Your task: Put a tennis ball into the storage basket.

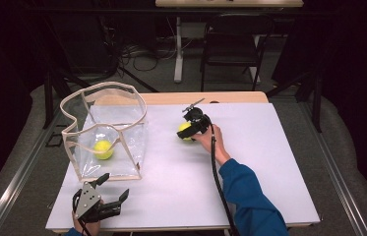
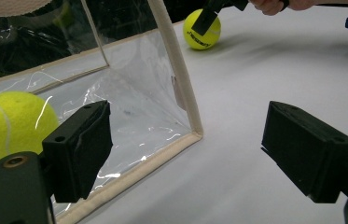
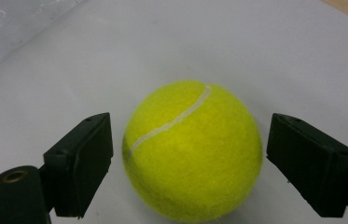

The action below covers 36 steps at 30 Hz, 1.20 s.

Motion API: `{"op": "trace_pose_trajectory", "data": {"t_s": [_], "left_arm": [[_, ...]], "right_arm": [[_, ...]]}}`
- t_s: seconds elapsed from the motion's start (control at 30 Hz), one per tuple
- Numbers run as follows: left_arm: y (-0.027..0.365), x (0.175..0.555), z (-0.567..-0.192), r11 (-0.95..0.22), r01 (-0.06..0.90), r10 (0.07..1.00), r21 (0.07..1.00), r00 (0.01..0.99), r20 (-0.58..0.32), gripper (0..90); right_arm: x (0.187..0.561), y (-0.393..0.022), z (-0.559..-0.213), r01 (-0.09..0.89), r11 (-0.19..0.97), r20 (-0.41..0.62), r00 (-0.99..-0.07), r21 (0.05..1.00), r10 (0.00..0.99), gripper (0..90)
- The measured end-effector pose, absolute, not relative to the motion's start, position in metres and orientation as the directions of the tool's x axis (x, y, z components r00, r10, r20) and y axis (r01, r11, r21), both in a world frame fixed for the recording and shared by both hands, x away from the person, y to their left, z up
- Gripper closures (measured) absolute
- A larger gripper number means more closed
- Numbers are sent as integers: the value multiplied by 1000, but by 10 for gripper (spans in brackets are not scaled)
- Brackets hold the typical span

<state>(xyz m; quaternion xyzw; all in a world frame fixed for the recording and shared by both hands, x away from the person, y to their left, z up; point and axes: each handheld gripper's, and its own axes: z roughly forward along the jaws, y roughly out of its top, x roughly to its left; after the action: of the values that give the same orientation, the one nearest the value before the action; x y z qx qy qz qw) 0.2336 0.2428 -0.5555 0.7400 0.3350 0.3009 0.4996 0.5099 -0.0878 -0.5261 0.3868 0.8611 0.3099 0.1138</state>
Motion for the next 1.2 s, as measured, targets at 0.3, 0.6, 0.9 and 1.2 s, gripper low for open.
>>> {"op": "trace_pose_trajectory", "data": {"t_s": [0.3, 0.6, 0.9, 1.2], "left_arm": [[242, 233, -556, -281, 195, 796, 940, 595, 115, 160], [242, 233, -556, -281, 194, 795, 940, 596, 115, 160], [243, 233, -555, -285, 191, 793, 939, 597, 119, 160], [242, 232, -555, -282, 187, 792, 941, 598, 118, 160]], "right_arm": [[513, -90, -535, 624, 500, 69, -663, 601, 745, 196], [512, -88, -535, 615, 494, 65, -664, 614, 745, 260], [509, -91, -528, 602, 480, 63, -662, 639, 746, 262], [502, -96, -517, 590, 491, 46, -668, 641, 743, 263]]}}
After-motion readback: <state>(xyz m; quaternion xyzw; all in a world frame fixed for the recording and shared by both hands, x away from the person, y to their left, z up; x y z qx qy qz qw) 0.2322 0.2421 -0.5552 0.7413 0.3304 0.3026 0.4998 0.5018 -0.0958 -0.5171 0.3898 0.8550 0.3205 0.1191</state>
